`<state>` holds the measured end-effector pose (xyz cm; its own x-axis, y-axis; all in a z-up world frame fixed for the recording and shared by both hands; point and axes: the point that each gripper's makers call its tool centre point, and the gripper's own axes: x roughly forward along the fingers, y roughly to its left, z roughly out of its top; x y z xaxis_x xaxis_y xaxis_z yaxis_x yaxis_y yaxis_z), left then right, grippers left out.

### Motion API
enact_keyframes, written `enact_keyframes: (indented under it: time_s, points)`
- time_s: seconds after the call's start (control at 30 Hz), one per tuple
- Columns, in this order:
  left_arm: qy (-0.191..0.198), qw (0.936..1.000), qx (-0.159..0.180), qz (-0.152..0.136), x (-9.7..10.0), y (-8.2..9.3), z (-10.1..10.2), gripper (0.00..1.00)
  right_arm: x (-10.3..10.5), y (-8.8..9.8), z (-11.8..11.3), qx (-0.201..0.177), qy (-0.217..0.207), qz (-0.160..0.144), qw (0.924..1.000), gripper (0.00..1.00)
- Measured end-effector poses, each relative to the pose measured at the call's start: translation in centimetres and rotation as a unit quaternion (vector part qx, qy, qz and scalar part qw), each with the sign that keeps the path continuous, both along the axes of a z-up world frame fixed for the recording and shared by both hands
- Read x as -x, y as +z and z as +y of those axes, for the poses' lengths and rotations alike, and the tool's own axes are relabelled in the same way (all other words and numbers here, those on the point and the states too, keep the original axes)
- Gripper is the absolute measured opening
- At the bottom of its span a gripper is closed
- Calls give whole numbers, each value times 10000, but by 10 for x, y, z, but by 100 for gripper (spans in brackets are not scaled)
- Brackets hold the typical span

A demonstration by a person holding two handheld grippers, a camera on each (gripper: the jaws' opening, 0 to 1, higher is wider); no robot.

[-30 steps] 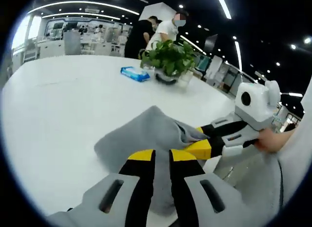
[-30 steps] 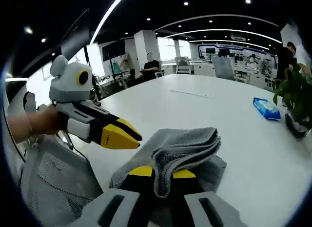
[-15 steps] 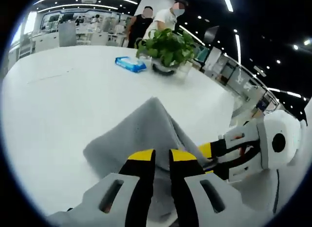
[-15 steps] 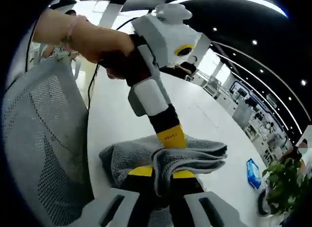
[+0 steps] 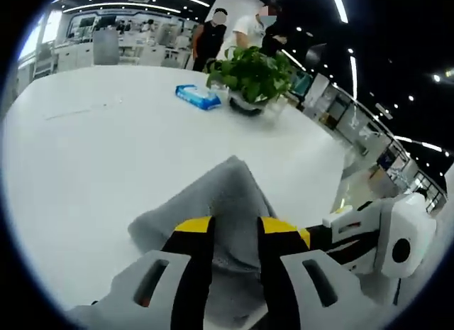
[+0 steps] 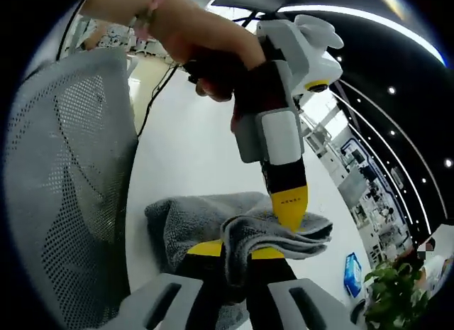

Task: Open the folded towel by lifting each exposed corner and separating the folded layers until the towel lies flat within the target outline without major curled edges

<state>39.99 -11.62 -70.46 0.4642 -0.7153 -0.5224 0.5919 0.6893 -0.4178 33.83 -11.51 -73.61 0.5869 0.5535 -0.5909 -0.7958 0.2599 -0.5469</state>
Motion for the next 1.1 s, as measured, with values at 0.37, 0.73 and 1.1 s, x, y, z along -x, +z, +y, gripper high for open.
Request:
enact_keyframes:
  time_s: [0.37, 0.73, 1.1]
  points:
    - [-124, 9976, 89, 674, 6, 1, -20, 32, 0, 0, 2, 113, 87, -135, 9998, 6]
    - [-189, 9927, -284, 1153, 14, -19, -29, 16, 1, -3, 0, 221, 102, -134, 9996, 6]
    - [31, 9939, -74, 1103, 13, -15, -23, 4, 1, -3, 0, 130, 69, -30, 9999, 7]
